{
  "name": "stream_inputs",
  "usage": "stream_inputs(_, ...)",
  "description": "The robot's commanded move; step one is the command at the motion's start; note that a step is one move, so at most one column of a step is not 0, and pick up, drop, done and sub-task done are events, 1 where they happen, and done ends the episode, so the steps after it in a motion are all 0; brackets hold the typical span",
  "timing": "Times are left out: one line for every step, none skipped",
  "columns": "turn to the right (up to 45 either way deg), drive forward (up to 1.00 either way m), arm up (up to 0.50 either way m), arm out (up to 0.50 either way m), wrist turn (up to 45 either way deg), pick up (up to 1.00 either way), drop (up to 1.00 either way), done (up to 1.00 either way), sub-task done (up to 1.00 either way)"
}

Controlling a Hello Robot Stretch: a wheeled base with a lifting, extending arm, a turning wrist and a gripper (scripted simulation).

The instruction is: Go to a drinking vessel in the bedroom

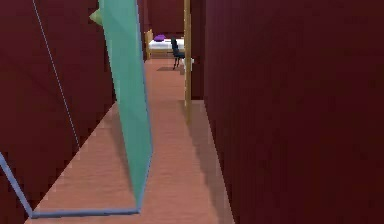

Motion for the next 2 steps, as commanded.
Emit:
stream_inputs(0.0,1.0,0.0,0.0,0.0,0.0,0.0,0.0,0.0)
stream_inputs(3.0,0.0,0.0,0.0,0.0,0.0,0.0,0.0,0.0)
